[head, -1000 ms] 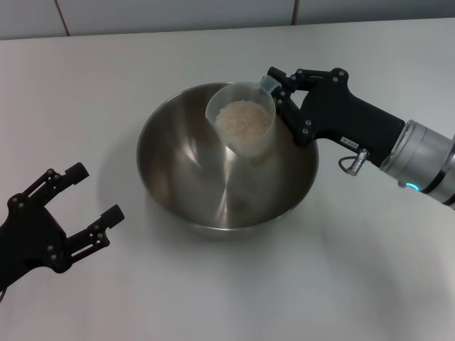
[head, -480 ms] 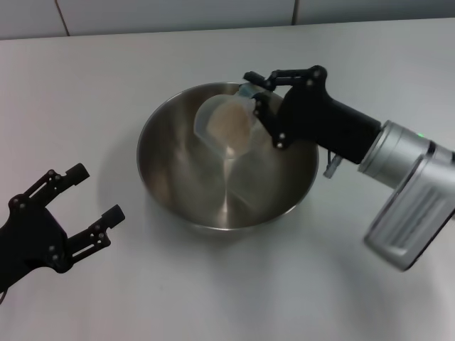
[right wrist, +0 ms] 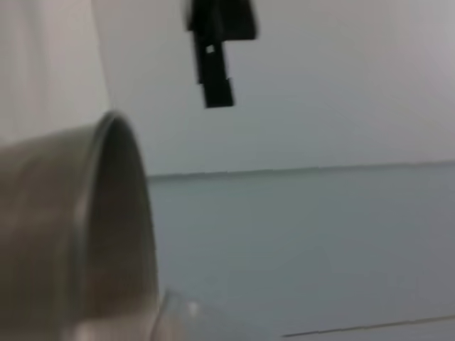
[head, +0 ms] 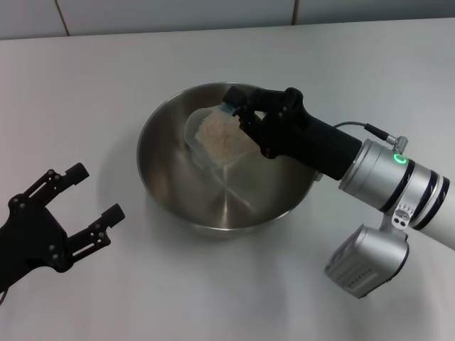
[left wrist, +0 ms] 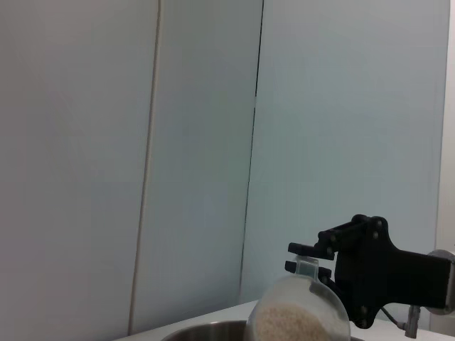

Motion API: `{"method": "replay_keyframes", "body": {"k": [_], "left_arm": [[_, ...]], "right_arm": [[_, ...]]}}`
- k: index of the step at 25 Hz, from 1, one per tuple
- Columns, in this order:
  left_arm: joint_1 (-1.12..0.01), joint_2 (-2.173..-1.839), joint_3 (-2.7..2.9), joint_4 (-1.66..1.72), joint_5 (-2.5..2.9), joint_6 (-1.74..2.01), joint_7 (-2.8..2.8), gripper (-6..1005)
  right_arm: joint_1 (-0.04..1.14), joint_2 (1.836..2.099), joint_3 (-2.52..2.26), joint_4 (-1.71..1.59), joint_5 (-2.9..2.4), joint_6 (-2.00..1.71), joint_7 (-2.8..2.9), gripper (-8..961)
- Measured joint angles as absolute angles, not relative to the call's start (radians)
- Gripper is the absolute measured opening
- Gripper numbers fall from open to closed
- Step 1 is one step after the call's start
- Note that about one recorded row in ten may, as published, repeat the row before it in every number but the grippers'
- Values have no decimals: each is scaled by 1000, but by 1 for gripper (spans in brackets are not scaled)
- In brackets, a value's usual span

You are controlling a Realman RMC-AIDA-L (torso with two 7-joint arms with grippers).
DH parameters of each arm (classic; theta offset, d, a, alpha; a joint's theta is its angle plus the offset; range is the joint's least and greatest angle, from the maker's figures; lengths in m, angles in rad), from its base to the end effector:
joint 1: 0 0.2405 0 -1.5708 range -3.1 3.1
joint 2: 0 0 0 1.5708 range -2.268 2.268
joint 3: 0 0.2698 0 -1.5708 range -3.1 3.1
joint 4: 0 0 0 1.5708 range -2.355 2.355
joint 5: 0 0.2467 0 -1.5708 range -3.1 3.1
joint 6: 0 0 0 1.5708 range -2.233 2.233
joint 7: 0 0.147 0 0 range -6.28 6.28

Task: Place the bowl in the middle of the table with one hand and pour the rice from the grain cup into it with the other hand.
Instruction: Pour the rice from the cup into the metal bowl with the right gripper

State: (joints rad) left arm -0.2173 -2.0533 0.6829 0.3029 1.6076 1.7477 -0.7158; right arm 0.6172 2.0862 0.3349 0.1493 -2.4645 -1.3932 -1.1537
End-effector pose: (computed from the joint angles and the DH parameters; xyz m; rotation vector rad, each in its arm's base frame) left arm -0.3646 0.2347 -0.0223 -2.3219 -0.3933 -1.0589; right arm 0.2466 0.3413 -0.1162 -1.6325 -1.3217 0.2230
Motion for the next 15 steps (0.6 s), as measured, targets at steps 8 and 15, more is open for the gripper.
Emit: {"method": "replay_keyframes", "body": {"k": [8,15], "left_arm": [[-216,-2055,681,302,1608,1747,-716,861],[-218,-2057,681,301,1608,1744,-718,861]], "right_arm": [[615,2086,339,150,-2461,-1400,-1420,67],[627,2083,338,142,-2466,-1401,-1547,34]]}}
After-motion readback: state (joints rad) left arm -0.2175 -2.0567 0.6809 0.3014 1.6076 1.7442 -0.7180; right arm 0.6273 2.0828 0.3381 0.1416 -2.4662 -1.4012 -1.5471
